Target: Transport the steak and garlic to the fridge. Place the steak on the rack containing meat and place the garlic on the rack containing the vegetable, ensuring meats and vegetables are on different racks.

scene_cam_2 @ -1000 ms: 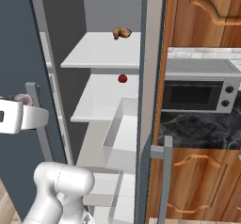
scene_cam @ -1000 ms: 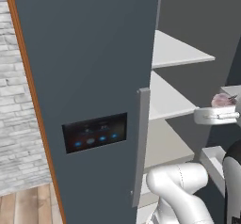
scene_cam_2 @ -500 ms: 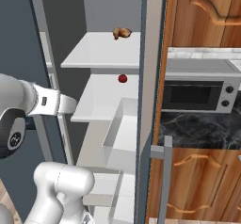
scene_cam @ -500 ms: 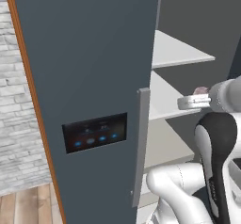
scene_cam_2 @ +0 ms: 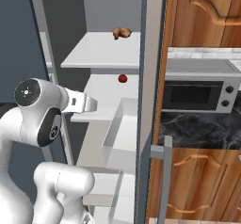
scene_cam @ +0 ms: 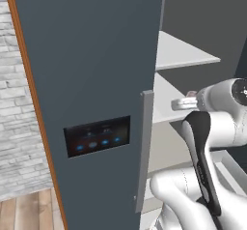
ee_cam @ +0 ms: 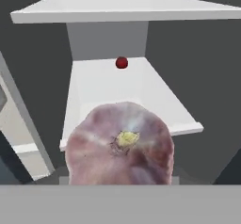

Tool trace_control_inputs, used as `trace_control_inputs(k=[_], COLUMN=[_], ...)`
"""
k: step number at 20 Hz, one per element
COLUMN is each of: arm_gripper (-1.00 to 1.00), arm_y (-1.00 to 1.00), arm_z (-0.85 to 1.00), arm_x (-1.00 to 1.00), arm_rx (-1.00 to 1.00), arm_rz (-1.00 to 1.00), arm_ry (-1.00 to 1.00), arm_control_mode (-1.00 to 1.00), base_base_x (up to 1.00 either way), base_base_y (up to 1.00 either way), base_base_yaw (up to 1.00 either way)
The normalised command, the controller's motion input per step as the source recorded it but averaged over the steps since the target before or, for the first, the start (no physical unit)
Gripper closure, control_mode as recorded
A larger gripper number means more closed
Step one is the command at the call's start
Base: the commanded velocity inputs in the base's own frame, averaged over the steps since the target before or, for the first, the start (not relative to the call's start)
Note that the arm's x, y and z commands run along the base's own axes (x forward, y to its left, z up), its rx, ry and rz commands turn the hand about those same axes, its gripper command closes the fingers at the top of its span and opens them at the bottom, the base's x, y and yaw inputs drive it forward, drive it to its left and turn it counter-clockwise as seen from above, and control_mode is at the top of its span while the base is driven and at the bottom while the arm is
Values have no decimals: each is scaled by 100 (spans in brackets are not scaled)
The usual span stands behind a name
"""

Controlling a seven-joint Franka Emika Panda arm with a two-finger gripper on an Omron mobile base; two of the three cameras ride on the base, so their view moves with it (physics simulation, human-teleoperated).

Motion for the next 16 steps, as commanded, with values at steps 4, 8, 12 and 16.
trace_control_inputs(k=[4, 8, 12, 16], arm_gripper=[100, 100, 100, 100], arm_y=[-15, -15, -13, 0], arm_z=[-39, -42, -48, -44], arm_x=[74, 60, 62, 69], arm_rx=[0, 0, 0, 0], arm_rz=[0, 0, 0, 0], arm_ry=[6, 5, 5, 3], arm_control_mode=[-100, -100, -100, -100], base_base_x=[0, 0, 0, 0], base_base_y=[0, 0, 0, 0], base_base_yaw=[0, 0, 0, 0])
